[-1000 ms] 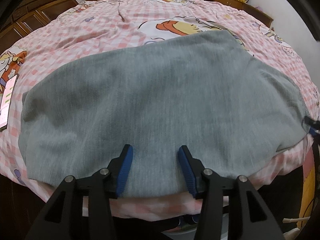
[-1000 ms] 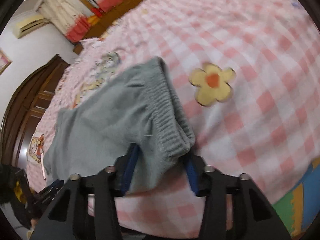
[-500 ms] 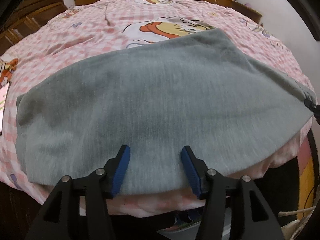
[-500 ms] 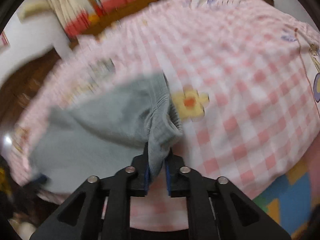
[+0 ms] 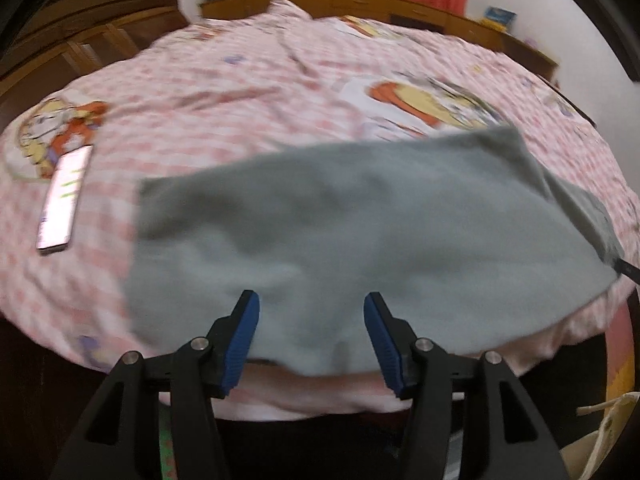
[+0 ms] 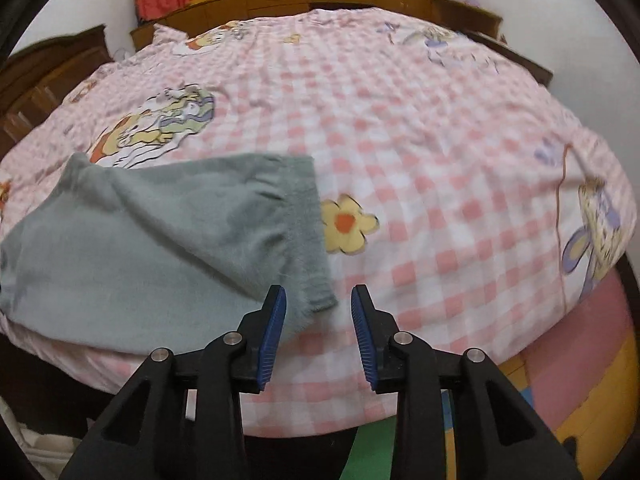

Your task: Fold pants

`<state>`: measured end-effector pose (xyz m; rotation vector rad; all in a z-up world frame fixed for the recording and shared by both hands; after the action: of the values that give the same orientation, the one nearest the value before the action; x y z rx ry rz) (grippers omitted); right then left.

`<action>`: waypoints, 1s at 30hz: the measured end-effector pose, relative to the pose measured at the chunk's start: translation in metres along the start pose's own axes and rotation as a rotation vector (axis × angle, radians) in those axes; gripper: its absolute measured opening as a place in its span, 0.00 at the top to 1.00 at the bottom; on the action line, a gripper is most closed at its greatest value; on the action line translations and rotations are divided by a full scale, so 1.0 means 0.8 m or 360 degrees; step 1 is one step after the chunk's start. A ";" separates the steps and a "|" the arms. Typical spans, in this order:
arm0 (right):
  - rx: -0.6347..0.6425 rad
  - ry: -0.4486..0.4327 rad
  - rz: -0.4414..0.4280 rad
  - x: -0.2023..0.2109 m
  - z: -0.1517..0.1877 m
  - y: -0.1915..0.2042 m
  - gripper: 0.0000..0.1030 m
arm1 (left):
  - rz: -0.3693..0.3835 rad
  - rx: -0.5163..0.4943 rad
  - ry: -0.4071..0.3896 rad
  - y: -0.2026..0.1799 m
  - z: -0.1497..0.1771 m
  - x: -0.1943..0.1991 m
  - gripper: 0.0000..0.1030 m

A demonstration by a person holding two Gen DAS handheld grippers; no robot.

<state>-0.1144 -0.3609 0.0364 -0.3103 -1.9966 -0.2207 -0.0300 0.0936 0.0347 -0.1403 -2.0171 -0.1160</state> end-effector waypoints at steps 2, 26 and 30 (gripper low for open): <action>0.0077 -0.0012 -0.0017 0.011 -0.007 0.020 0.67 | -0.0057 0.0058 -0.0006 0.032 -0.006 0.001 0.43; 0.0421 0.0316 -0.0214 -0.072 0.005 0.240 0.66 | 0.0181 0.0216 -0.0088 0.151 -0.063 -0.052 0.69; 0.0356 0.0319 -0.0284 -0.075 0.002 0.233 0.65 | 0.0223 0.0213 -0.0159 0.151 -0.059 -0.048 0.75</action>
<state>-0.0326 -0.1907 -0.0150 0.0324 -1.8294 -0.1334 0.0469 0.2045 0.0234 -0.2053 -2.1003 0.1168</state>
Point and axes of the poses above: each gripper's, at about its wrist camera, not at the fingertips, and x roughly against the way its jaws point, y to its left, z to its underside, the point moved 3 cm from there along -x, roughly the way its jaws point, and after that the axes turned 10 degrees about y, right-handed, at the moved point
